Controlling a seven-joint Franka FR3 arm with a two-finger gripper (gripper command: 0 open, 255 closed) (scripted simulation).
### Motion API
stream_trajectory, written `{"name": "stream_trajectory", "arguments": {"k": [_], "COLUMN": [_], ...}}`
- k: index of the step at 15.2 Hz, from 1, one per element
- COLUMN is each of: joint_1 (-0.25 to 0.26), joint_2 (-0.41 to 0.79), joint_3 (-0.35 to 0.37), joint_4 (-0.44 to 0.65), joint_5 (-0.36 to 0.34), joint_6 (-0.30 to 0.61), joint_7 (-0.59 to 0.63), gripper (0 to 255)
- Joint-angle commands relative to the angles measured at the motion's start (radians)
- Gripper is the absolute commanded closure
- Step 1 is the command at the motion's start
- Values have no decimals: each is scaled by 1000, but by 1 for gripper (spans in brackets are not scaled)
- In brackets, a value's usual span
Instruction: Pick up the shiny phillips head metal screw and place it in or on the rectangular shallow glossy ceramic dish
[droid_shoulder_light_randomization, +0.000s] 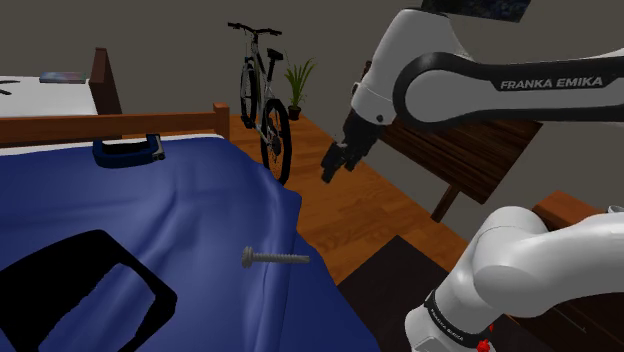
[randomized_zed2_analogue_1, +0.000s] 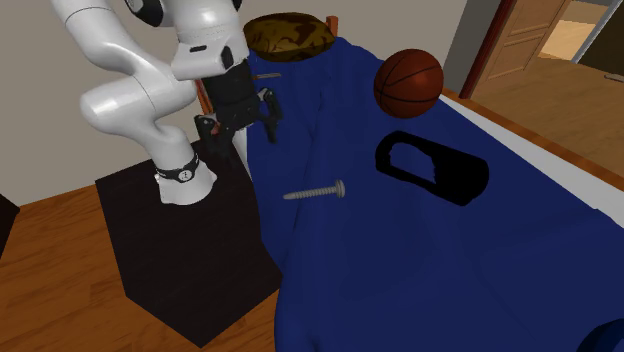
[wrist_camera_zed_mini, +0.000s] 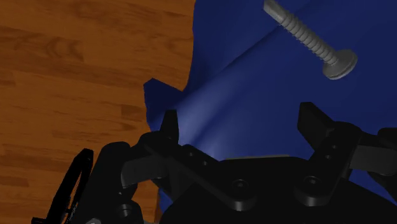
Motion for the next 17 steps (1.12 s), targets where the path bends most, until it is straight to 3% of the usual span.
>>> {"name": "stream_trajectory", "arguments": {"k": [1, 10, 13, 17], "joint_1": [23, 95, 89, 39], "joint_2": [30, 242, 346, 468], "joint_3": [35, 206, 280, 372], "joint_4": [-33, -140, -152, -153], "joint_5": [9, 12, -22, -104], "joint_6": [71, 413, 535, 660], "joint_7": [6, 57, 97, 169], "gripper": [0, 0, 0, 0]}}
